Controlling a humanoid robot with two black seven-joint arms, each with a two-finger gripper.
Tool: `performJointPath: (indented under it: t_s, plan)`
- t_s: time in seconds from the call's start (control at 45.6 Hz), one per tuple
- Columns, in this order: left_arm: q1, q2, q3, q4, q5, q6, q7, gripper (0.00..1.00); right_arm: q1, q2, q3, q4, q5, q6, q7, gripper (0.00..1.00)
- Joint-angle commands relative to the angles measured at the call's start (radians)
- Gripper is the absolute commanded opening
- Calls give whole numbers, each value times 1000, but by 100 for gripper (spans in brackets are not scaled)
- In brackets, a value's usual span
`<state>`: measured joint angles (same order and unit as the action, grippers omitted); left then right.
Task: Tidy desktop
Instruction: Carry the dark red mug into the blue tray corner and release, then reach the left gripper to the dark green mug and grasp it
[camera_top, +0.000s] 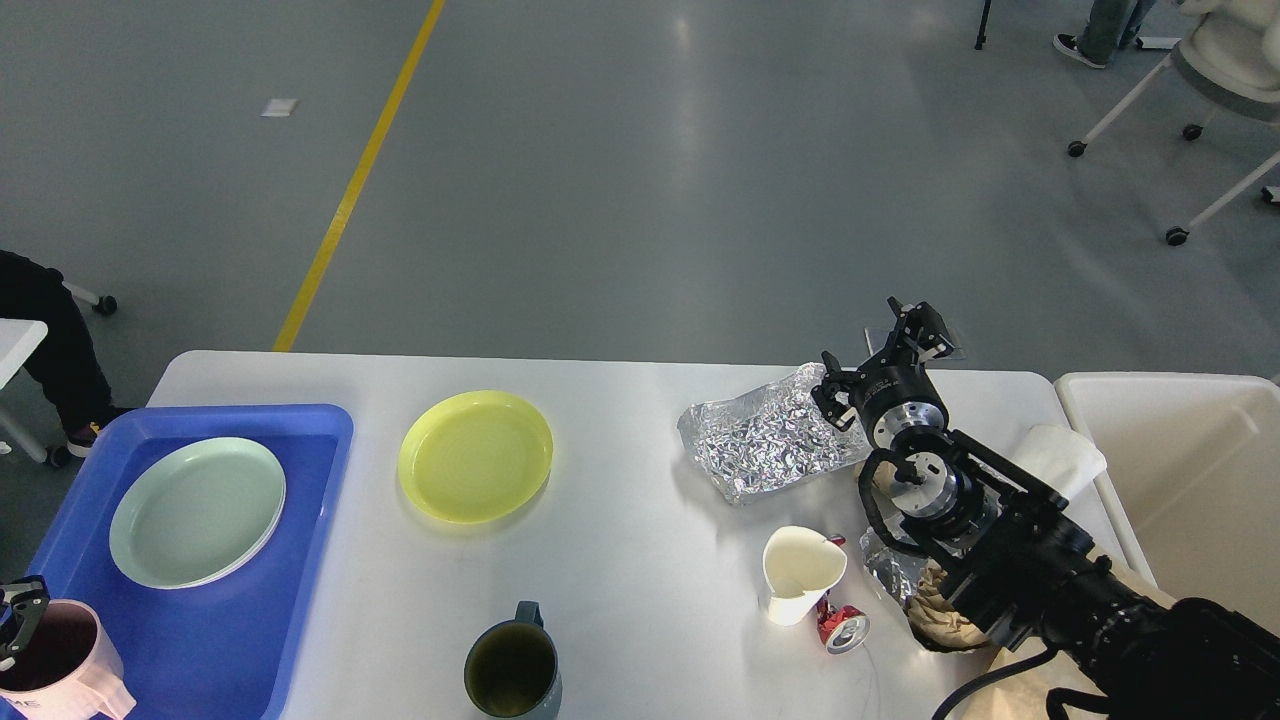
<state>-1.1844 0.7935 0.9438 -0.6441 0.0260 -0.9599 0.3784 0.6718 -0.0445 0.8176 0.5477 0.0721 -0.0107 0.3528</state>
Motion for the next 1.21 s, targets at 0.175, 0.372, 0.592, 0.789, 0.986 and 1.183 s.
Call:
performJointPath:
  t_s: [0.175, 0.372, 0.592, 0.789, 0.986, 1.183]
  plan:
    - [-8, 0, -3, 12, 0, 0, -3, 54, 0, 0, 0, 0, 0, 0, 0, 100]
    - [-18, 0, -2, 11, -5, 0, -3, 77, 0, 0, 0, 0, 0, 0, 0, 100]
    - [-55, 1, 21, 11, -6, 0, -3, 93, 0, 0, 0, 1, 0, 0, 0, 100]
    - [-227, -29, 199, -8, -14, 0, -36, 95, 0, 0, 0, 1, 0, 0, 0, 100]
    - [-425, -201, 407, -57, -14, 0, -237, 95, 0, 0, 0, 1, 0, 0, 0, 100]
    - [-646, -407, 500, -132, -15, 0, -389, 95, 0, 0, 0, 1, 0, 0, 0, 100]
